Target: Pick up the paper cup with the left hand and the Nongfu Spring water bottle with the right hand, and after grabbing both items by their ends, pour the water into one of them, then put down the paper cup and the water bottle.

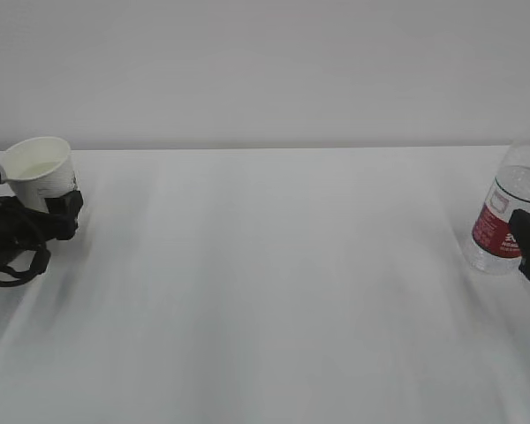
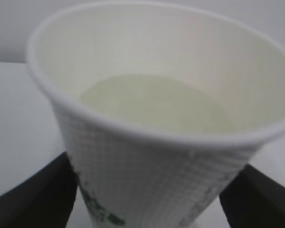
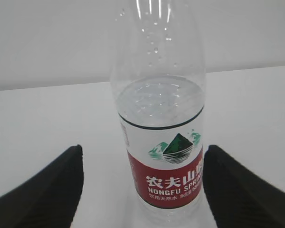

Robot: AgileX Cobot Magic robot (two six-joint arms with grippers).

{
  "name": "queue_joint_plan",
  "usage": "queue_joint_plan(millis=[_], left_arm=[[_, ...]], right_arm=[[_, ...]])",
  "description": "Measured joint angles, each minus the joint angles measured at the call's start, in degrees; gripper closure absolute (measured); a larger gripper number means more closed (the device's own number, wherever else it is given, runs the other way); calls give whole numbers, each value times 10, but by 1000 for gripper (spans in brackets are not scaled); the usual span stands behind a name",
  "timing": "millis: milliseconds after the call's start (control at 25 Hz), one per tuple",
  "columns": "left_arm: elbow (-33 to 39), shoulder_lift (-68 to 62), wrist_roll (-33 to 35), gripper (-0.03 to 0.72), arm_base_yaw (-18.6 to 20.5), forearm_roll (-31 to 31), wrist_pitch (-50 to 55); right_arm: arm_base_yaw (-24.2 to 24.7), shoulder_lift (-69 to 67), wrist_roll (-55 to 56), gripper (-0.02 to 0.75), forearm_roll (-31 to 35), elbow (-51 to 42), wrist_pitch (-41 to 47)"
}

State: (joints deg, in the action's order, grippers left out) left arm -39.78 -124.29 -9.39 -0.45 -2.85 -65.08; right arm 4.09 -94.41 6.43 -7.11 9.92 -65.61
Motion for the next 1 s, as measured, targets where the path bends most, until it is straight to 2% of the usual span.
queue_joint_plan(millis=[1000], left_arm=[[106,70,1,25,0,6,-5]], right_arm=[[0,0,0,149,-4,0,0]])
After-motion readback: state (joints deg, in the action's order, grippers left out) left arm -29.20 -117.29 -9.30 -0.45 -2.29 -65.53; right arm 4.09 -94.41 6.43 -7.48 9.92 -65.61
